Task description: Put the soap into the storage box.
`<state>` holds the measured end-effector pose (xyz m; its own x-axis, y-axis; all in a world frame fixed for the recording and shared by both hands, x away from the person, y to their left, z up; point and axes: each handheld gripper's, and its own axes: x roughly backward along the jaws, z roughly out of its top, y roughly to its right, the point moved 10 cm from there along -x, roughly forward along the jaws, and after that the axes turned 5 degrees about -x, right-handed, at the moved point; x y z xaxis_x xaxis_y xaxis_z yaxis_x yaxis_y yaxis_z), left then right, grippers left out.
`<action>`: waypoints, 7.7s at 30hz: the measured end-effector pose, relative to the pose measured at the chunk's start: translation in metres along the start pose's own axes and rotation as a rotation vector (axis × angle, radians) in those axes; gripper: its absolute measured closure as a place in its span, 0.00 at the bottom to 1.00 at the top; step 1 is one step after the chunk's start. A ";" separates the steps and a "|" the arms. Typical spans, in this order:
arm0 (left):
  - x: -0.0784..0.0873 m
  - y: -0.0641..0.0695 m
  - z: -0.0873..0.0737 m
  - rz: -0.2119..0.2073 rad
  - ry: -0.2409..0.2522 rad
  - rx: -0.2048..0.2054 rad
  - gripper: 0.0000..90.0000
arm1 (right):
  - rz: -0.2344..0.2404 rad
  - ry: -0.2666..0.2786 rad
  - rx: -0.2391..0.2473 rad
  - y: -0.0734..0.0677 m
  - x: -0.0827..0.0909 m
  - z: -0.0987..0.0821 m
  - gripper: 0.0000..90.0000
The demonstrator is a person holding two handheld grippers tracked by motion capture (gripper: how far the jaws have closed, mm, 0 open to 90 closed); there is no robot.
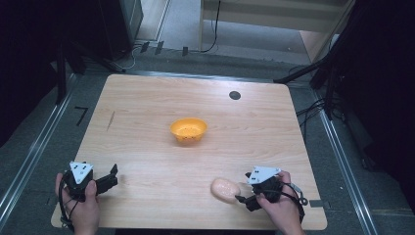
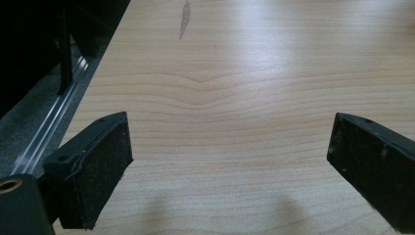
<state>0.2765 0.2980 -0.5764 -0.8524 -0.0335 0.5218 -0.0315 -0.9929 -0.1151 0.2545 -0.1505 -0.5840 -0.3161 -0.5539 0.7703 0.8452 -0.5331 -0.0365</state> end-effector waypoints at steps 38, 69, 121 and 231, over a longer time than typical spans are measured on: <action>-0.001 0.001 0.000 -0.003 -0.007 -0.012 0.04 | 0.002 -0.094 -0.001 -0.027 -0.037 0.010 0.32; -0.001 0.002 0.000 -0.005 -0.005 -0.014 0.04 | 0.080 -0.062 0.007 -0.023 -0.032 0.016 0.37; 0.001 0.003 0.000 -0.026 0.008 -0.006 0.05 | 0.125 -0.078 0.136 0.010 -0.017 0.069 0.37; 0.000 0.003 0.001 -0.031 0.010 0.007 0.03 | 0.189 -0.160 0.373 0.063 -0.093 0.210 0.37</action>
<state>0.2763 0.2952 -0.5759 -0.8565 -0.0012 0.5161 -0.0547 -0.9942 -0.0930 0.4277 0.0016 -0.5243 -0.0953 -0.4978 0.8620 0.9886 -0.1488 0.0234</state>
